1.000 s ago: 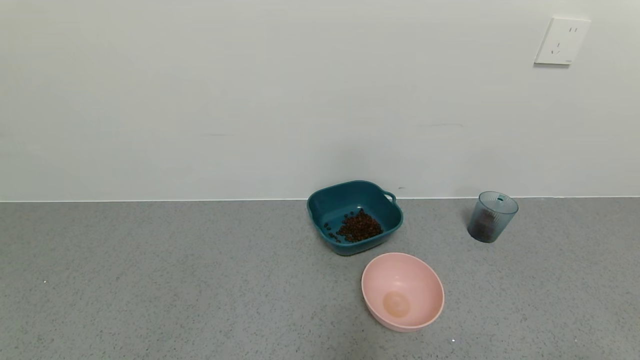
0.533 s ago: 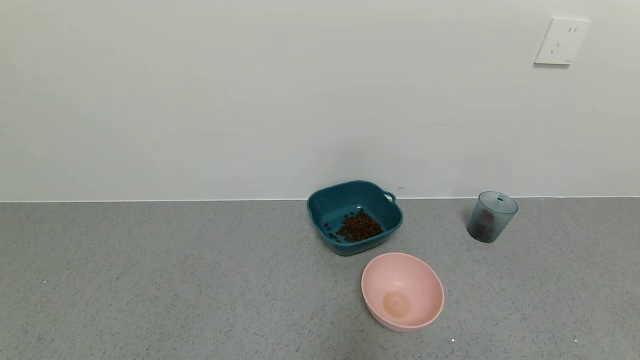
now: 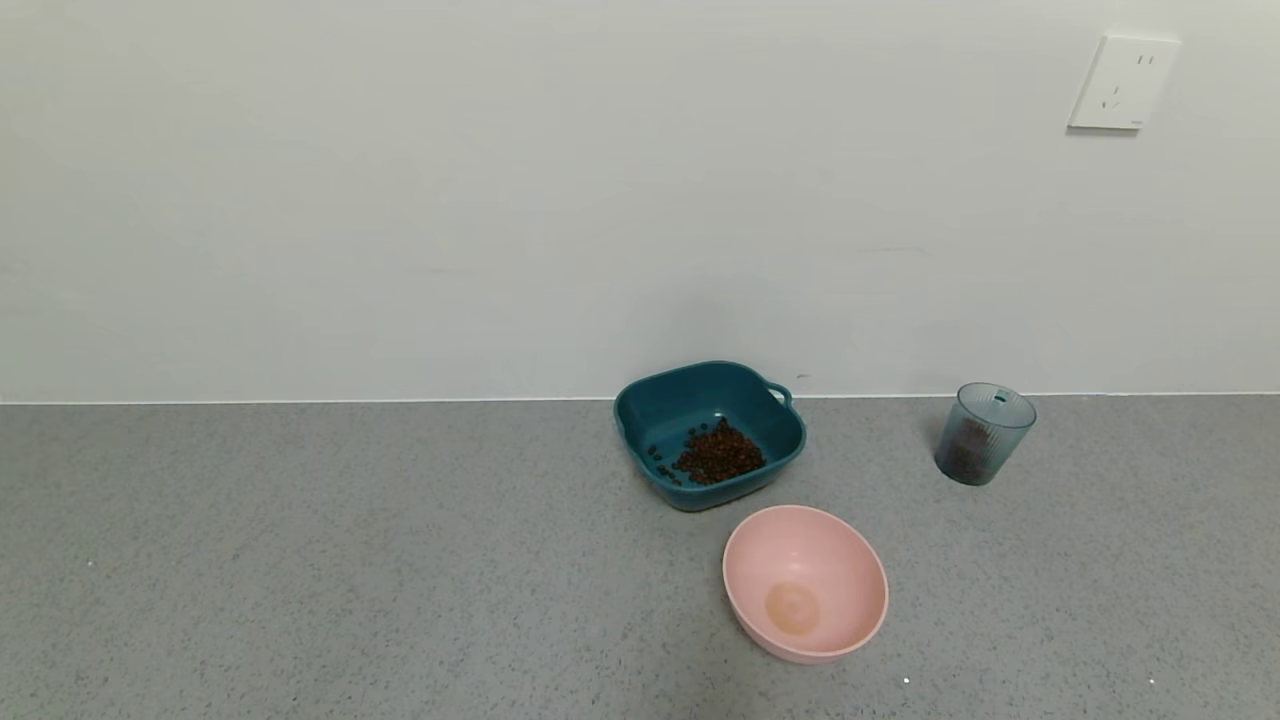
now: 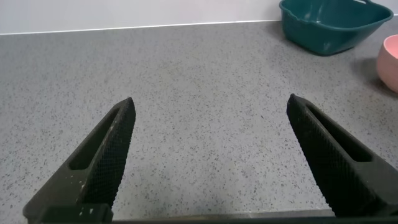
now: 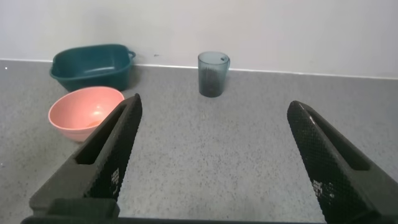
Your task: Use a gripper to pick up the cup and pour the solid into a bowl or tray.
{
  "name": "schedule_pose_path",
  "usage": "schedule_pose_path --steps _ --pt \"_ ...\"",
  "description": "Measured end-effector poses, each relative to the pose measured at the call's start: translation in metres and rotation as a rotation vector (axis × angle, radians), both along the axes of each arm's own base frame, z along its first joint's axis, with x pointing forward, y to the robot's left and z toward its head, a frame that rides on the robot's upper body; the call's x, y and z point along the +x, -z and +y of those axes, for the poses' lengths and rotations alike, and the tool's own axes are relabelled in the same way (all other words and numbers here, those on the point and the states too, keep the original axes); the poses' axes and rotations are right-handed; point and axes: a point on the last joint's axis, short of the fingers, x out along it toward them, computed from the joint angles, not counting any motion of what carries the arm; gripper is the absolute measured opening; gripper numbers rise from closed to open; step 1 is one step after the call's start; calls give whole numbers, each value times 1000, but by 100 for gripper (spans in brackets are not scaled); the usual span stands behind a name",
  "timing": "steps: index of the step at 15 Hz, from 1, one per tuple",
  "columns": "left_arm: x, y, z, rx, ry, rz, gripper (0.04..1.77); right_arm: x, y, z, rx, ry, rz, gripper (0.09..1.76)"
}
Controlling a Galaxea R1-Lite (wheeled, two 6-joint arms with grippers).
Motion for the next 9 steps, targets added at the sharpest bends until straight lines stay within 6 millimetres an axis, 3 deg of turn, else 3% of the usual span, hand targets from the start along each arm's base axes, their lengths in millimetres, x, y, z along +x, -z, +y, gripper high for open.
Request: schedule_pose_path --steps 9 --pt "0 0 0 0 0 0 175 27 55 0 -38 0 97 170"
